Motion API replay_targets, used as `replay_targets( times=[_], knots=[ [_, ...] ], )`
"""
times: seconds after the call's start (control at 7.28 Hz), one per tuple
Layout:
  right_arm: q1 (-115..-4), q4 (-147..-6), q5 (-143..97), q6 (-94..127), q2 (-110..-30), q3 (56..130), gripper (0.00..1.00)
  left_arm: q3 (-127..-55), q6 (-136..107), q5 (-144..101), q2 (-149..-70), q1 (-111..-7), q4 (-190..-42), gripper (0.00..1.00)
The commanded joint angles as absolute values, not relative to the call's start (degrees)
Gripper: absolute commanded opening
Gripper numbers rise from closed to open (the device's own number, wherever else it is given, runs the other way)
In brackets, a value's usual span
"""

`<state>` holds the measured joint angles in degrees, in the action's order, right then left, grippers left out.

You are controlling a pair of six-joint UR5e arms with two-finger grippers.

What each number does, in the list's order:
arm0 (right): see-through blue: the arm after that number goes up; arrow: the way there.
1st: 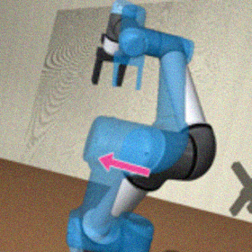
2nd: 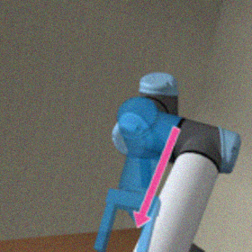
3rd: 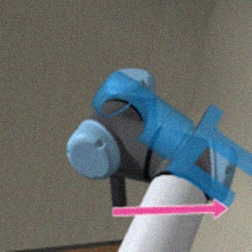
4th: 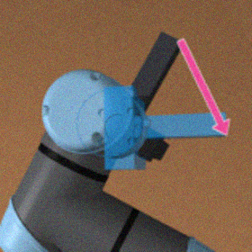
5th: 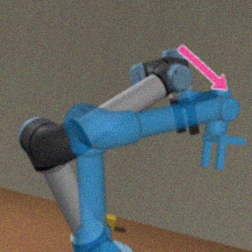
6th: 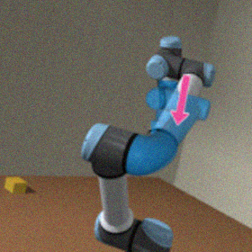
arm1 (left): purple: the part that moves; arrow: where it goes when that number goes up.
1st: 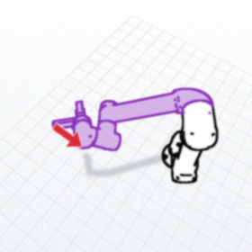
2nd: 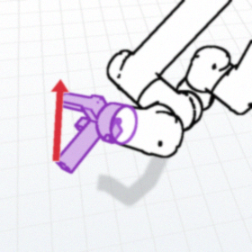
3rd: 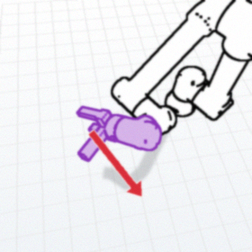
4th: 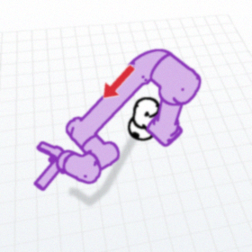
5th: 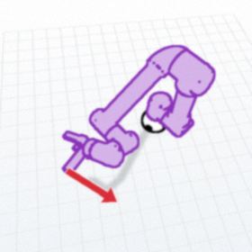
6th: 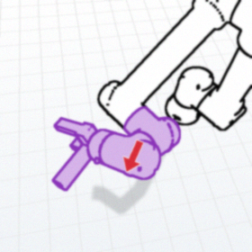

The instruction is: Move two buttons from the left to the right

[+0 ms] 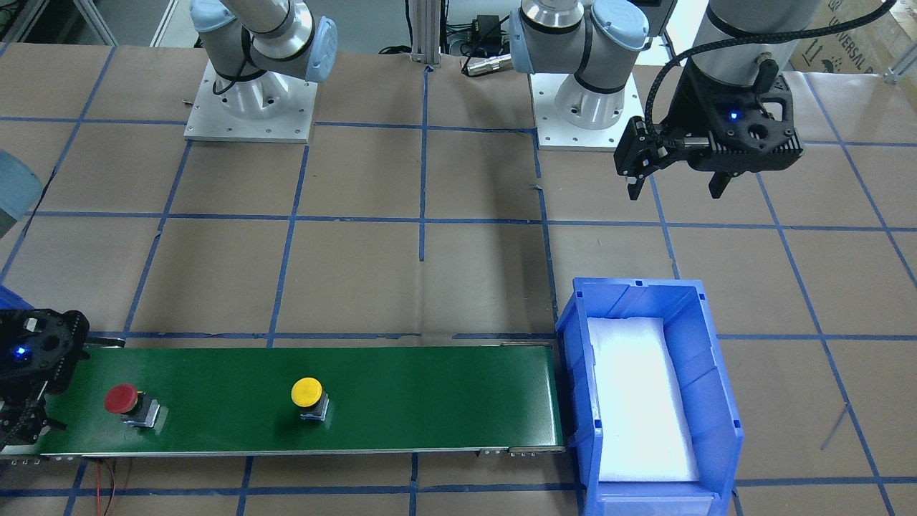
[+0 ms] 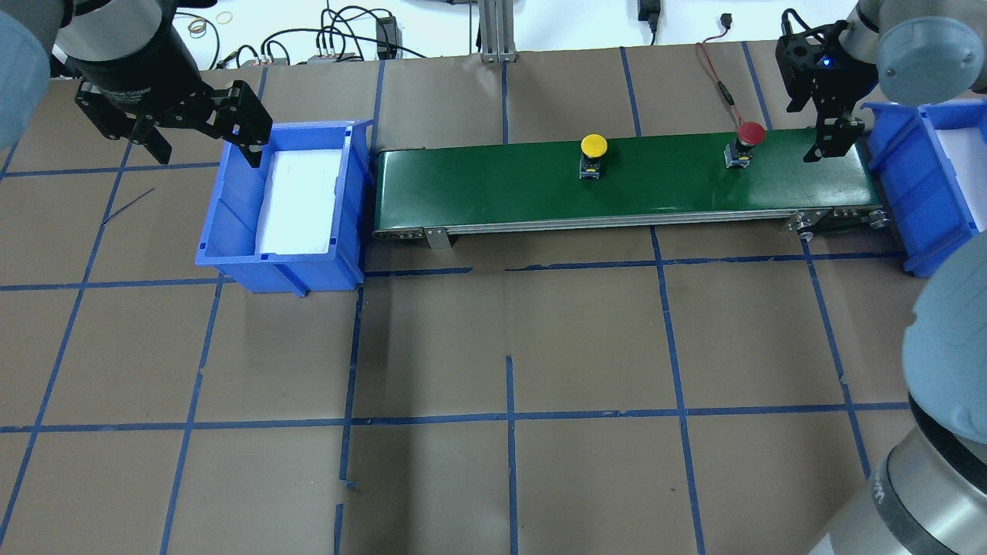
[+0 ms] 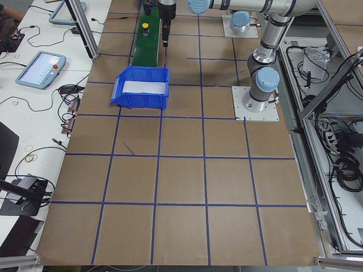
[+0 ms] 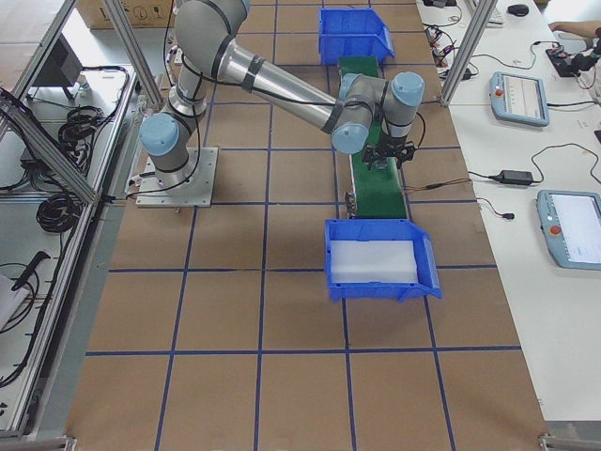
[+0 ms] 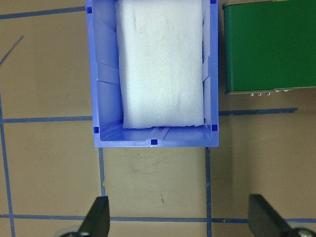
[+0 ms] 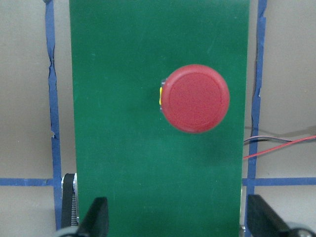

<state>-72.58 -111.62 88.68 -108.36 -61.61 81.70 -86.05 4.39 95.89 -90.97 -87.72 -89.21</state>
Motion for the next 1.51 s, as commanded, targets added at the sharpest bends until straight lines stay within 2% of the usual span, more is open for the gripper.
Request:
replay_targets(
  times=[0.0, 1.37],
  knots=[
    [-72.68, -111.53, 88.68, -106.97, -61.61, 81.83, 1.0, -86.04, 4.39, 95.89, -90.97, -87.71, -89.21, 1.0],
    [-73.92, -112.59, 87.63, -104.33, -59.95, 81.74, 1.0, -85.96, 4.39, 95.89, -90.97, -87.71, -89.21, 1.0]
  ],
)
